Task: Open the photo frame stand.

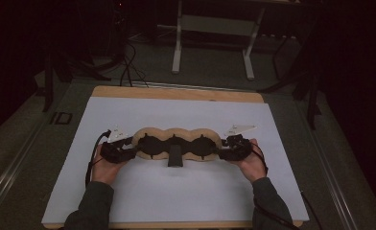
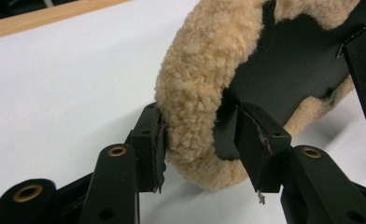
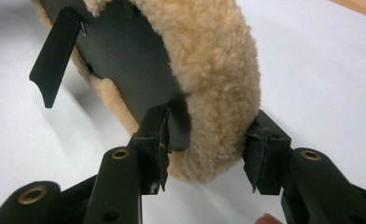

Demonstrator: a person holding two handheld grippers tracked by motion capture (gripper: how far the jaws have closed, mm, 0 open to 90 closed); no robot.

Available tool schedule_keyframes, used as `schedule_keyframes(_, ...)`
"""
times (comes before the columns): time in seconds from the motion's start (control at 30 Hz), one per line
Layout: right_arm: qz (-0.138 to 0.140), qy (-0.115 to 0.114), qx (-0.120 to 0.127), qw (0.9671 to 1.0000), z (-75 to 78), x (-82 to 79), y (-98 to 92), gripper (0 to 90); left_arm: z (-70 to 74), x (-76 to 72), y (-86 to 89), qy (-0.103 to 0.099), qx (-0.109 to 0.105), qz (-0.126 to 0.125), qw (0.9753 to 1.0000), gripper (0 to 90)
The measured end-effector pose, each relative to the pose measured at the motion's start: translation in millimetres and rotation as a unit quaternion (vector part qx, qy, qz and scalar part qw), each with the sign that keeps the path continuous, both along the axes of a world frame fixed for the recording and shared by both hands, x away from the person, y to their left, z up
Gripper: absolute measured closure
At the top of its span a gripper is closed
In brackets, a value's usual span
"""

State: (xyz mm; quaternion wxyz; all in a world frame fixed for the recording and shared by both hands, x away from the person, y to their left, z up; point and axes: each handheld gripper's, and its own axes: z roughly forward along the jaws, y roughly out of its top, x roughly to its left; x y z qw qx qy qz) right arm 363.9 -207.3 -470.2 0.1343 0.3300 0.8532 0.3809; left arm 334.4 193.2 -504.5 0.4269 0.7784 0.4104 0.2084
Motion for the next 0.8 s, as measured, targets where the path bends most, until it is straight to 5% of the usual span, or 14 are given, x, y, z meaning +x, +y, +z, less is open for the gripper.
schedule_keyframes(0.23,-0.027,0.006,0.011,0.9996,-3.9,11.7,-1.2,52.2,1.6,7.4,-11.2,-0.025,0.016,0.029,0.9991,54.9)
schedule_keyframes(0.27,-0.027,0.006,0.011,0.9996,-3.9,11.7,-1.2,52.2,1.6,7.4,-11.2,-0.025,0.016,0.029,0.9991,60.8)
schedule_keyframes(0.3,-0.031,0.006,0.01,0.9995,-3.9,13.2,-1.7,52.1,3.7,8.8,-9.4,-0.035,-0.001,0.061,0.9976,60.8)
schedule_keyframes(0.33,-0.039,0.011,0.016,0.9991,-3.9,16.9,-3.3,52.2,3.3,10.0,-8.9,-0.033,0.0,0.062,0.9976,75.4)
schedule_keyframes(0.8,-0.022,-0.013,0.002,0.9997,-9.3,20.9,-3.9,51.7,2.8,7.6,-6.4,-0.026,-0.014,0.054,0.9981,74.8)
